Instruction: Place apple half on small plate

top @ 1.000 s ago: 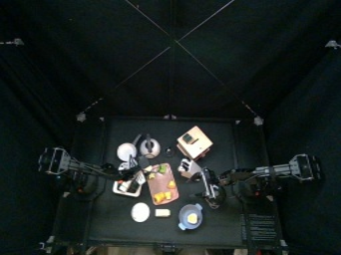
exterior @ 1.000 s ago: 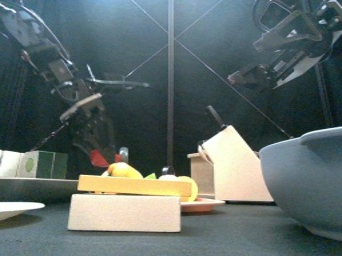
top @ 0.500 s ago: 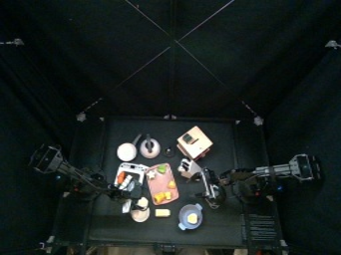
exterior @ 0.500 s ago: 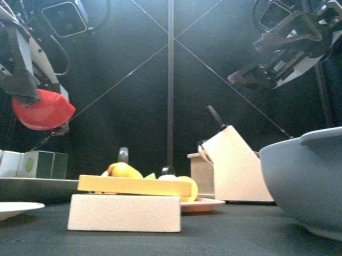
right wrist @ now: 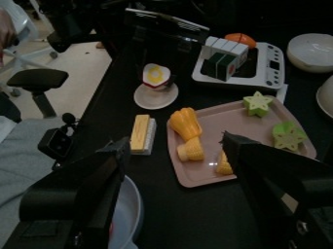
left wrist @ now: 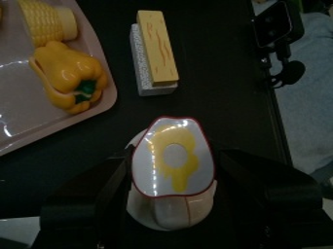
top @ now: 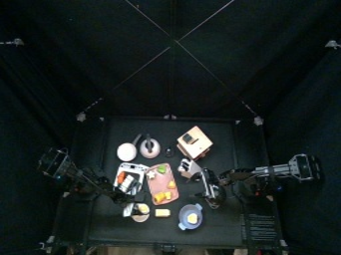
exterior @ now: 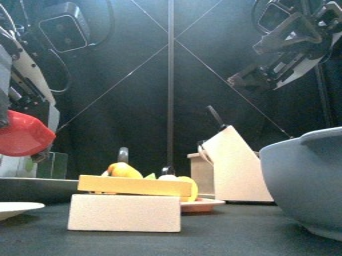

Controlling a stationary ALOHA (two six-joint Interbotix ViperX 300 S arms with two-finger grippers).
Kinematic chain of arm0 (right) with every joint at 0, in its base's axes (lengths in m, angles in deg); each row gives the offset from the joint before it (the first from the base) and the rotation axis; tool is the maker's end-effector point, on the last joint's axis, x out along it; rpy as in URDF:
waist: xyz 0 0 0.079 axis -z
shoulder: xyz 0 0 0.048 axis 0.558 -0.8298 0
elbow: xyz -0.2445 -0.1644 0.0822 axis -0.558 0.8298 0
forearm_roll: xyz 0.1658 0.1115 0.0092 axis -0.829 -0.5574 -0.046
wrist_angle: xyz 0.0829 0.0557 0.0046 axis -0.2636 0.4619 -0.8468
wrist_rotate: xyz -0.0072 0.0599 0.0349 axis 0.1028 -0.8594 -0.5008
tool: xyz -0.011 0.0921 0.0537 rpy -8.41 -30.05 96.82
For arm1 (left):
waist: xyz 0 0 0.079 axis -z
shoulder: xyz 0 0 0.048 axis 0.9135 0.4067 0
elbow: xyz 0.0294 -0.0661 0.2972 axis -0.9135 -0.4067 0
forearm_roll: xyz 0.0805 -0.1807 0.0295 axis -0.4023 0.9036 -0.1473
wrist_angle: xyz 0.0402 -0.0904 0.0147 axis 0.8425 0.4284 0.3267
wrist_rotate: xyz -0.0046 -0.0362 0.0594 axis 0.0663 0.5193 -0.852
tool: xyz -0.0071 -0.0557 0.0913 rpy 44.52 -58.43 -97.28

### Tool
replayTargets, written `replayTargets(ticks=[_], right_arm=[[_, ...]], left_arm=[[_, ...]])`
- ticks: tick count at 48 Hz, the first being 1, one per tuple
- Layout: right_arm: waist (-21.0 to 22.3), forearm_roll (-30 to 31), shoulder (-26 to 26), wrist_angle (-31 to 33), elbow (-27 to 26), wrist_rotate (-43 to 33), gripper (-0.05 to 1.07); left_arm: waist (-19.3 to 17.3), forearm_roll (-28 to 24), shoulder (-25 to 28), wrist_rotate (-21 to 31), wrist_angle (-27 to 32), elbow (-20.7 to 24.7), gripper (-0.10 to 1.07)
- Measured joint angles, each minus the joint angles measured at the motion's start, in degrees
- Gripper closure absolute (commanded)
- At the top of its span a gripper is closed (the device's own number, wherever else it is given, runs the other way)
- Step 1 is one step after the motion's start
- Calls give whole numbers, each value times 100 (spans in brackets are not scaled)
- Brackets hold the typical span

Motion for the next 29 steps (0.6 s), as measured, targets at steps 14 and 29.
replayTargets(ticks=[14, 29], right_arm=[[0, 0, -18, 0, 0, 0, -1], [0, 0, -26, 0, 0, -9, -1]], left_arm=[[-9, 0, 9, 9, 0, 0, 8], [-44, 9, 18, 0, 0, 9, -2]])
